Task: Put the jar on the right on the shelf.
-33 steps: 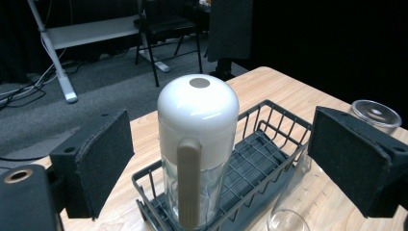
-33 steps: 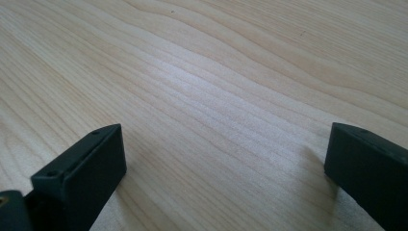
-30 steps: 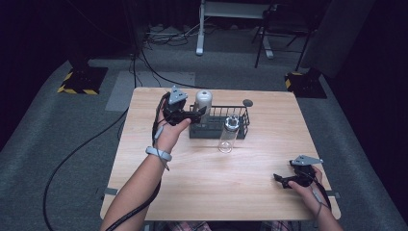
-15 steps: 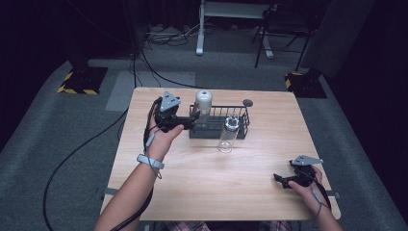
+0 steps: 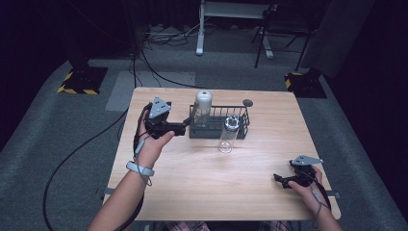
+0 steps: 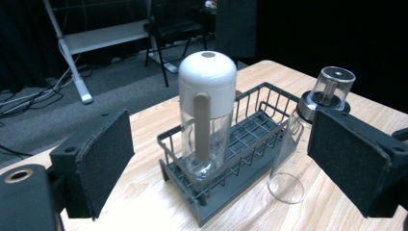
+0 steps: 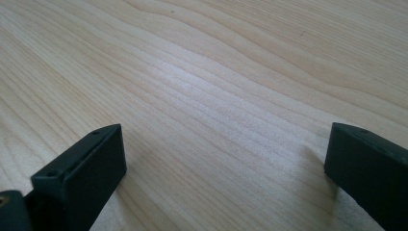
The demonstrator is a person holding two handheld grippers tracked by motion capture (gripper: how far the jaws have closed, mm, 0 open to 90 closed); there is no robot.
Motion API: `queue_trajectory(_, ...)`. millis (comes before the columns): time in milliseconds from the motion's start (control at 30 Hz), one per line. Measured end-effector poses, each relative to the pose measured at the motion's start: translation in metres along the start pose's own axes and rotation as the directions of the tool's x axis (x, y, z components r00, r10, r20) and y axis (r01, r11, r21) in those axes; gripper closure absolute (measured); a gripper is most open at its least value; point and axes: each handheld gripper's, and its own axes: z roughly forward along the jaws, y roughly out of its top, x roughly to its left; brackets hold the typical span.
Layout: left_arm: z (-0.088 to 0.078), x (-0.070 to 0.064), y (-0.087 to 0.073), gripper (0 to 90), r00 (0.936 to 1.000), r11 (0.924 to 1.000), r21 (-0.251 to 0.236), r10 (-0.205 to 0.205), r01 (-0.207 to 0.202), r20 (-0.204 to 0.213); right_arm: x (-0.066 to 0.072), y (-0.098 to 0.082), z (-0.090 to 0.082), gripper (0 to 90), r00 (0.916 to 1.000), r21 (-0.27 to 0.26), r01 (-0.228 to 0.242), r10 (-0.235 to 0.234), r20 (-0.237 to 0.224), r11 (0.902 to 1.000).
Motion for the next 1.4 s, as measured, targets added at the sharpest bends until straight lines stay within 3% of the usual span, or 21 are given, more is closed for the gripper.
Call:
queue_trajectory(667,-0.028,0.014,-0.030,8.7,0.9985,0.9999,0.007,-0.015,0.015,-0.053,0.000,0.000,0.000,0.7,1.0000,0.000,0.000,0.000,0.000,1.0000)
queue_trajectory(1400,-0.045,0.017,-0.064,8.8,0.9957,0.9975,0.070,0.010,-0.004,-0.092,0.000,0.000,0.000,0.7,1.0000,0.000,0.000,0.000,0.000,1.0000)
